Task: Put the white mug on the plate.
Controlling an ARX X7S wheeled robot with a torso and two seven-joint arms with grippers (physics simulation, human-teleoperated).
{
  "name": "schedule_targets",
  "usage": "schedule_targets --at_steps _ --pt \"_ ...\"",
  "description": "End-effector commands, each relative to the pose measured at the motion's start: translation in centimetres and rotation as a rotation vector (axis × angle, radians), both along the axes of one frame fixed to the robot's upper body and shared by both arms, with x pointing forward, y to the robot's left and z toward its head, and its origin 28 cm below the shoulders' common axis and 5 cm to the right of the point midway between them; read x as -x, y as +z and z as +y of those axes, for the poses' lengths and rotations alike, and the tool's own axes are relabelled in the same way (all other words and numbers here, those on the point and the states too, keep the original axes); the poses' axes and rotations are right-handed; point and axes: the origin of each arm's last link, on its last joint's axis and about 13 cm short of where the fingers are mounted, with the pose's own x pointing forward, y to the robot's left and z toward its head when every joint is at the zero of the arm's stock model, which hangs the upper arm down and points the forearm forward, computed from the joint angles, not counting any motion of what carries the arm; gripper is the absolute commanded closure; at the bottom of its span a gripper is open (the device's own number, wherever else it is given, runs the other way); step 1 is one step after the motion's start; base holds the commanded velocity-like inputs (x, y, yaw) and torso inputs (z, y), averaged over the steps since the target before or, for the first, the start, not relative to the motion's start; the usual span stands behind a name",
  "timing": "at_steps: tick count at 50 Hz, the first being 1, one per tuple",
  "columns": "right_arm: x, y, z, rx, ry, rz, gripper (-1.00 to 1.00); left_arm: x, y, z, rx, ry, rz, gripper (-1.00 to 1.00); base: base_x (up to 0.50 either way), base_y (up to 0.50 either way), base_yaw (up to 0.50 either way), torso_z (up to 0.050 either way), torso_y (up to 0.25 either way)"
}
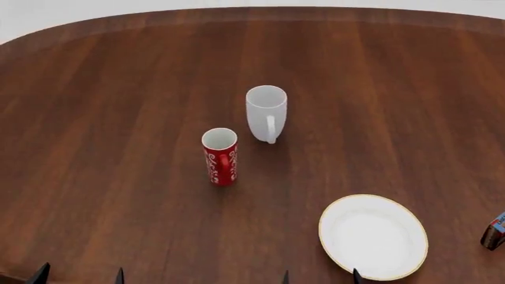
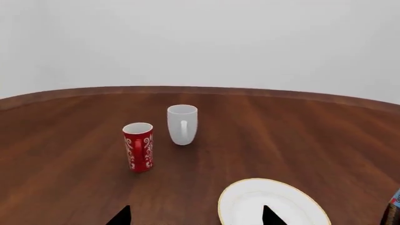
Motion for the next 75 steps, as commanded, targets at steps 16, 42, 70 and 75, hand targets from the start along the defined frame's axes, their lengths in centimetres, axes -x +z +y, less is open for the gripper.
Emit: schedule_targets --at_steps 16,42,70,75 --pt "0.8 3.4 -0.2 0.065 0.039 -0.037 -1.0 0.9 2.1 -0.3 0.027 -0.012 -0.046 -1.0 0.0 0.0 0.0 0.014 0.0" --pt "1.0 4.4 -0.4 0.044 0.039 -0.067 -1.0 1.1 2.1 -0.3 0.021 -0.002 -0.041 -1.0 0.49 0.0 0.0 0.0 0.0" --pt "1.4 4.7 0.1 0.047 0.07 -0.065 -1.0 1.0 1.9 -0.3 0.02 -0.002 -0.039 -1.0 0.5 0.0 0.0 0.0 0.001" --pt "1.5 4.6 0.2 0.046 0.076 -0.064 -1.0 1.0 1.9 -0.3 0.021 -0.003 -0.039 -1.0 0.5 0.0 0.0 0.0 0.0"
